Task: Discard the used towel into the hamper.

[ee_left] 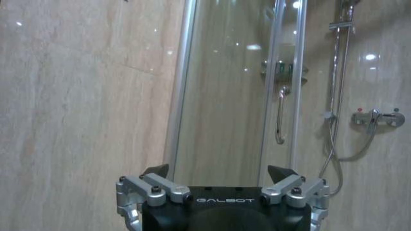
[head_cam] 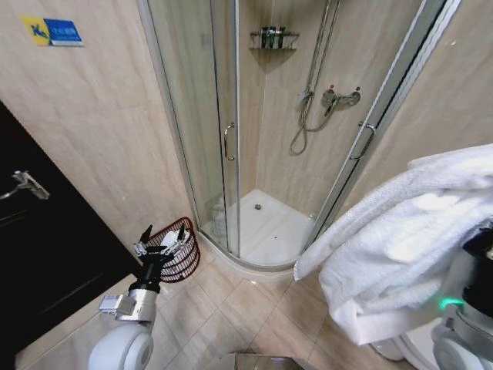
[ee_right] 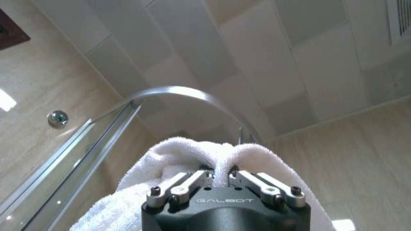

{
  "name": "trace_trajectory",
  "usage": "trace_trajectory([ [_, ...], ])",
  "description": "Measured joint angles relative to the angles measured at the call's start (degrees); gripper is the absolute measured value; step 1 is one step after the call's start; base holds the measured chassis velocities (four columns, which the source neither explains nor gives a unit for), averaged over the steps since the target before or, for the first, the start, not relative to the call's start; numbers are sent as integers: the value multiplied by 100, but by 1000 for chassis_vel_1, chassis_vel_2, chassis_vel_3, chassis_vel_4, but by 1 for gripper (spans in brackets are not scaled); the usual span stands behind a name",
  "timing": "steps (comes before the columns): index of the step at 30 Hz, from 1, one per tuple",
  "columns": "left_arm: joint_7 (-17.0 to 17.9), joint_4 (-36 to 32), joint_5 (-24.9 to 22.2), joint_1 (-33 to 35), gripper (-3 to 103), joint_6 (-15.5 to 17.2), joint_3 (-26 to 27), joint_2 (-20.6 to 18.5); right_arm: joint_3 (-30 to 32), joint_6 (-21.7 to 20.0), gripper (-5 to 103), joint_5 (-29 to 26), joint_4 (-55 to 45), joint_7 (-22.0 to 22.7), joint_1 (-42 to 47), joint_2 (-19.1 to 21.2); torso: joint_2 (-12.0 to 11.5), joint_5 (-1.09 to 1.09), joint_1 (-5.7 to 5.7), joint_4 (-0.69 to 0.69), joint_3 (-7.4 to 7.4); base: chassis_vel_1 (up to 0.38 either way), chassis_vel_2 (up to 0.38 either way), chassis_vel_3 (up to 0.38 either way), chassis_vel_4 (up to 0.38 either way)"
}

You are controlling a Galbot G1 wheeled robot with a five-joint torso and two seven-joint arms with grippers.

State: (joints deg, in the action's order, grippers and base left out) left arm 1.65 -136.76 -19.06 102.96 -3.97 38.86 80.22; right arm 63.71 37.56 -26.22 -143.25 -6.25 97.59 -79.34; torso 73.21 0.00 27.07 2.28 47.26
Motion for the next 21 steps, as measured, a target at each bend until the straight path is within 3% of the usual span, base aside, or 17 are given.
trace_trajectory([
  [14,0,0,0,0,100,0,0,0,32,-9,8,6,-1,26,-11,19,422,0,191,0,232,0,0,0,0],
  [21,0,0,0,0,100,0,0,0,42,-5,8,12,-1,67,-4,10,461,0,209,0,255,0,0,0,0],
])
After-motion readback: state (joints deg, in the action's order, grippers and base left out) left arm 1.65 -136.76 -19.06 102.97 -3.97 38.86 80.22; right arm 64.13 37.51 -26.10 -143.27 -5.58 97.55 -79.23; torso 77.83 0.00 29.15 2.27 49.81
